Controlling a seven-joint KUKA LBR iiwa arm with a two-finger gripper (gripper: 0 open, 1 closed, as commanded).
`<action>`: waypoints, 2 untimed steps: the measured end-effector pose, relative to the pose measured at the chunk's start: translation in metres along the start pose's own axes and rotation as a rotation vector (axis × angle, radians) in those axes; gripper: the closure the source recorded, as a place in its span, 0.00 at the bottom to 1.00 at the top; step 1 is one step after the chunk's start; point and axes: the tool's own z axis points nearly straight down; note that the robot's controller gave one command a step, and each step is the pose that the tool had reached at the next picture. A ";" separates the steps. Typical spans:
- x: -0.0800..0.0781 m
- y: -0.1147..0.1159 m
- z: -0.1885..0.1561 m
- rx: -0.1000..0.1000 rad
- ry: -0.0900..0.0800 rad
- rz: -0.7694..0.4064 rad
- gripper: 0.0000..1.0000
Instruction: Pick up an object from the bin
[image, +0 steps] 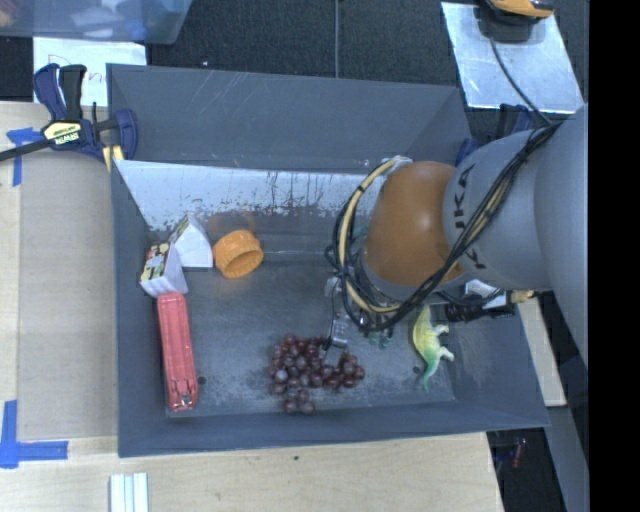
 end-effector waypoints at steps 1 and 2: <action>0.041 0.013 0.000 0.004 -0.003 0.036 0.00; 0.059 0.058 0.011 0.000 -0.003 0.053 0.00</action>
Offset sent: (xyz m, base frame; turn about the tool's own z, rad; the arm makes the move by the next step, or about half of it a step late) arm -0.0433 0.0749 -0.0157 0.0546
